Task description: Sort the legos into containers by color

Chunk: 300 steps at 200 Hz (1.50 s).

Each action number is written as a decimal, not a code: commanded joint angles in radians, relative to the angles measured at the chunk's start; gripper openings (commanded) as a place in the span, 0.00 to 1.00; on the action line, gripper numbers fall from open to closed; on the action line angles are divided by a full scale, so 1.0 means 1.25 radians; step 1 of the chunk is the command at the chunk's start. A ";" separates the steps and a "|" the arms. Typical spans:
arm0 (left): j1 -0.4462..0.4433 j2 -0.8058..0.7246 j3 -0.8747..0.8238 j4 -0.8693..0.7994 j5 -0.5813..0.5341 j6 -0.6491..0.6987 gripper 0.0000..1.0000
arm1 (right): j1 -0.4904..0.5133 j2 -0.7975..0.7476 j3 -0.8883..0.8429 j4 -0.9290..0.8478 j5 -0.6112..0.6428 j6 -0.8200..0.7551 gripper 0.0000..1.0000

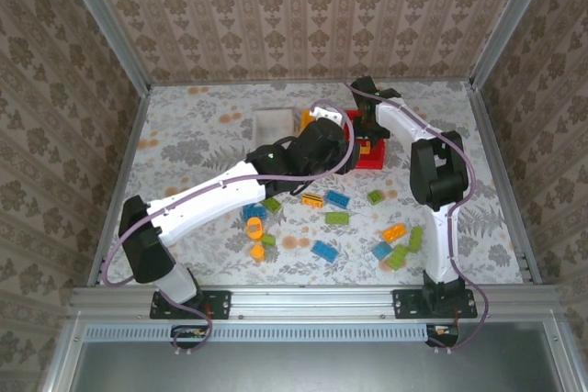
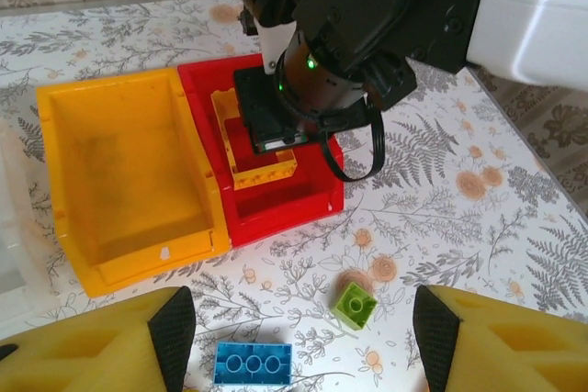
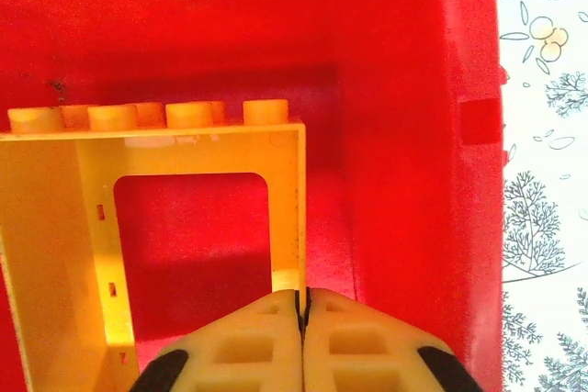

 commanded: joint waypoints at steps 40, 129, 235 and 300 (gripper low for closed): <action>-0.004 -0.059 -0.044 -0.065 -0.026 -0.016 0.67 | 0.002 -0.077 0.030 -0.024 -0.019 -0.020 0.30; 0.067 -0.205 -0.276 -0.216 -0.064 -0.255 0.55 | 0.076 -0.439 -0.220 0.083 -0.087 0.068 0.31; 0.145 0.019 -0.315 -0.207 0.106 -0.765 0.56 | 0.276 -0.849 -0.663 0.261 -0.322 0.092 0.56; 0.166 0.083 -0.316 -0.208 0.129 -0.826 0.62 | 0.283 -0.895 -0.726 0.268 -0.321 0.144 0.60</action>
